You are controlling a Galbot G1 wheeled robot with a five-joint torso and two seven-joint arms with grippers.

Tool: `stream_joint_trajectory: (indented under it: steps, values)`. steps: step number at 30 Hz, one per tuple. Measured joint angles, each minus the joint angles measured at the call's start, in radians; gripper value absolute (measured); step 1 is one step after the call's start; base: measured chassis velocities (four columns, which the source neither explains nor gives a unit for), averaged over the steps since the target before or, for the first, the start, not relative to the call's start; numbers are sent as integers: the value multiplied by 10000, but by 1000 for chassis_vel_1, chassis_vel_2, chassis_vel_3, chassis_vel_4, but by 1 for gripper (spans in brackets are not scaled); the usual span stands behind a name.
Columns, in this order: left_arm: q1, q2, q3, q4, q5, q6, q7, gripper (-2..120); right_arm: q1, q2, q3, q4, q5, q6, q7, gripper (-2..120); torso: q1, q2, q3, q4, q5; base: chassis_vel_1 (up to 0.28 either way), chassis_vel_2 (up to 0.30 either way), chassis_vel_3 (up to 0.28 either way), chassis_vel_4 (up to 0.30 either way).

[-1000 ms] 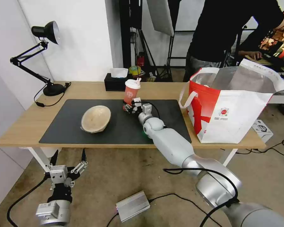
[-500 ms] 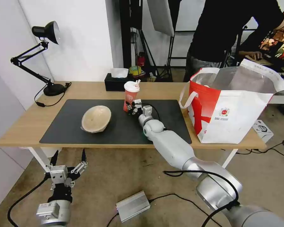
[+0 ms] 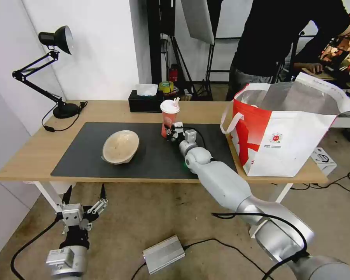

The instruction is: Pick up the trash from the table and place it into the takeout bag.

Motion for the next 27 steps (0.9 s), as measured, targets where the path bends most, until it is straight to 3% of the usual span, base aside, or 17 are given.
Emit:
stream_joint_trajectory:
  steps: [27]
  values:
    - [123,105,6,-138,11,-32,49,100,29,-1050,-470,2167,434,-611,569,4,0,1,-1,3,0,0,0,0,0]
